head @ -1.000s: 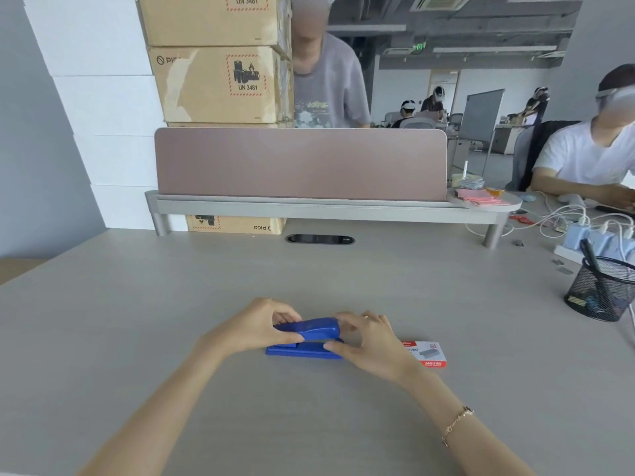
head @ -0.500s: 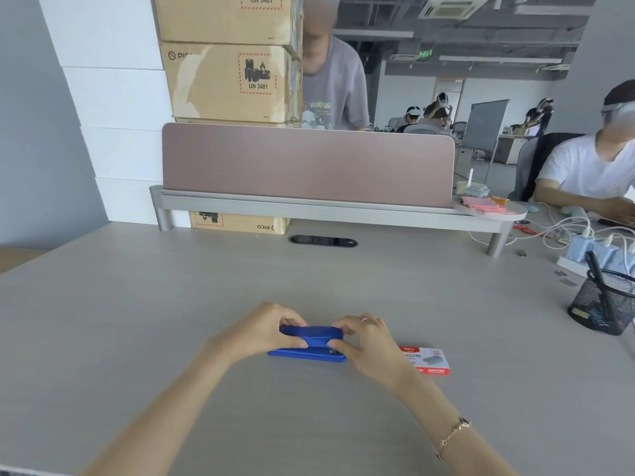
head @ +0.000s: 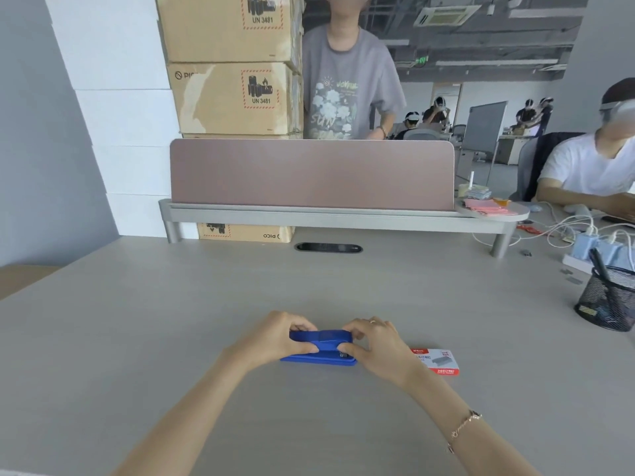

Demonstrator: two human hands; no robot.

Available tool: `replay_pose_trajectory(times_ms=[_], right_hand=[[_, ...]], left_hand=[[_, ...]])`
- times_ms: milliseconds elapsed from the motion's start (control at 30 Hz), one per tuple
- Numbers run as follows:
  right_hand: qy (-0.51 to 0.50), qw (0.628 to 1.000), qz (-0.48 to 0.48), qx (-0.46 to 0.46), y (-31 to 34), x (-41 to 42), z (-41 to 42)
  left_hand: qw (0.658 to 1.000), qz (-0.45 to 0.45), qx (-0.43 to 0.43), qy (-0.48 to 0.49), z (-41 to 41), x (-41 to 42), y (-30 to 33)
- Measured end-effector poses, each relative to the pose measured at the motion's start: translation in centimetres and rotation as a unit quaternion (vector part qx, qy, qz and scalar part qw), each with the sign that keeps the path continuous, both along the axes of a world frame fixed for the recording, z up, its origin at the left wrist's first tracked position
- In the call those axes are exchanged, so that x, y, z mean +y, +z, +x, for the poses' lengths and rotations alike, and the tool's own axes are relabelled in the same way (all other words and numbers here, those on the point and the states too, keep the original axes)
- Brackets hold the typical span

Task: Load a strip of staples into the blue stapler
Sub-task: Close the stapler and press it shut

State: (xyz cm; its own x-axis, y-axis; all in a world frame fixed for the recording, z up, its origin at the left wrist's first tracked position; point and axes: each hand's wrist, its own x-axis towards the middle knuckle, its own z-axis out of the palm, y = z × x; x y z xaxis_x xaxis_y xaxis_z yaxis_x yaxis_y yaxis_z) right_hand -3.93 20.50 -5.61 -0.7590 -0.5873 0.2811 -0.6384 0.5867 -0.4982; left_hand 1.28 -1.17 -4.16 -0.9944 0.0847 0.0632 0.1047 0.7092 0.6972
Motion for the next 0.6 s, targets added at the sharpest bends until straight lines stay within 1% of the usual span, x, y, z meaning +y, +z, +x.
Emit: replay_pose_trajectory(times_ms=[200,333,400,533,600], right_hand=[[-0.017,0.998,-0.041,-0.048,0.9,-0.2,1.0],[-0.026,0.992,0.01,-0.12,0.6,0.4,0.9],[-0.036,0.989,0.008,-0.145,0.2,0.7,0.6],[-0.028,0.99,-0.007,-0.141,0.3,0.9,-0.2],[-0.023,0.99,-0.005,-0.14,0.2,0.9,-0.8]], left_hand=[[0.999,0.028,0.024,0.004,0.7,-1.1,-0.5],[0.999,0.05,0.004,0.009,1.2,-2.7,-0.9],[0.998,0.058,-0.006,0.007,1.3,-3.0,-1.1],[0.997,0.08,-0.008,0.014,0.8,-3.1,-1.3],[0.997,0.071,-0.009,0.018,0.2,-3.2,-1.5]])
